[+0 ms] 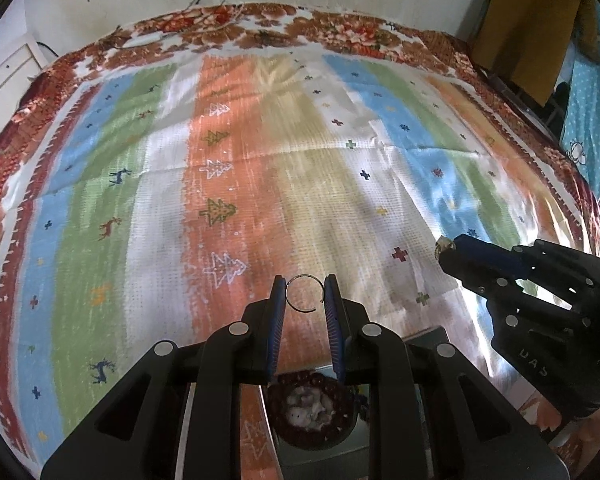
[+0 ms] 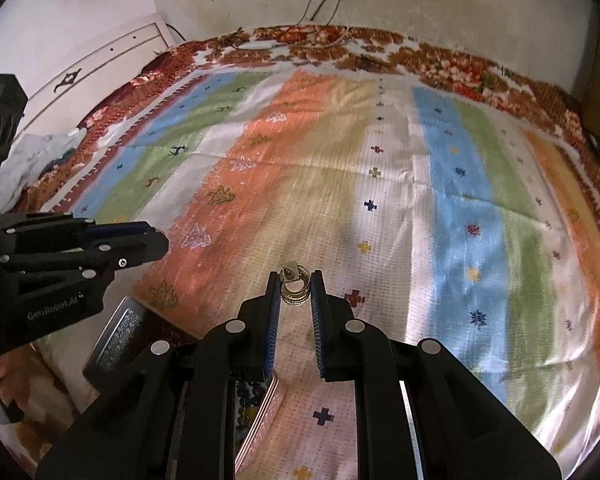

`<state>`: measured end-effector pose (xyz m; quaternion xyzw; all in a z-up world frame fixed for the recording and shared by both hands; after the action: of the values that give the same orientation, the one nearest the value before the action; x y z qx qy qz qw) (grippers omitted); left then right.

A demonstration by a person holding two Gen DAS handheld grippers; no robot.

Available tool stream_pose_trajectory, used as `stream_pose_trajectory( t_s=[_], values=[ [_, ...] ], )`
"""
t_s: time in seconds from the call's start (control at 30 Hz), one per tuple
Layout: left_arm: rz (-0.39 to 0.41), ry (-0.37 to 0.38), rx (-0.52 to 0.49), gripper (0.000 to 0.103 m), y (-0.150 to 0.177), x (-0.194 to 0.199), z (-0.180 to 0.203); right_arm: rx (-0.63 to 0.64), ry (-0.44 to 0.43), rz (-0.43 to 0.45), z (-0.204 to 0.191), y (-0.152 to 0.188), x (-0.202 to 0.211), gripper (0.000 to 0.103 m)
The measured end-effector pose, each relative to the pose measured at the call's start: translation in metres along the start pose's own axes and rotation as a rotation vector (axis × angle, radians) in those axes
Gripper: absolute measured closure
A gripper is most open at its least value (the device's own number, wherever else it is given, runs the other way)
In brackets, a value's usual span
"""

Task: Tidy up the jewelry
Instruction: 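Carry the ring and charm over the silver tin and open both tools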

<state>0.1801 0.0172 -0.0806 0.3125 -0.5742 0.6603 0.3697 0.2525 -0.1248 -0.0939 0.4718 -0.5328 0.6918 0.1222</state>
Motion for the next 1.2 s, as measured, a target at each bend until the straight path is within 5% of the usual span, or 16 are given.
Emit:
stream_pose_trajectory(
  t_s=[0.67, 1.2],
  values=[
    [0.104, 0.017, 0.019, 0.084, 0.039, 0.046, -0.001, 0.051, -0.095, 0.09, -0.026, 0.027, 0.044, 0.087],
    [0.125, 0.026, 0.011, 0.084, 0.058, 0.06, 0.006, 0.047, -0.181, 0.082, -0.039, 0.042, 0.054, 0.087]
  ],
)
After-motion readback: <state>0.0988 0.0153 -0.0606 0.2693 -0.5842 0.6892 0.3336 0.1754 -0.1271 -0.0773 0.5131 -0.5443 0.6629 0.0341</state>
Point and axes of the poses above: each gripper's, at about its wrist camera, not at the fingertips, and x roughly against the way its jaws point, z to its right, y to its underside, the point moved 5 cm from there along -x, roughly the way its jaws point, and after that the axes turned 1 degree about x, right-handed, at the moved point
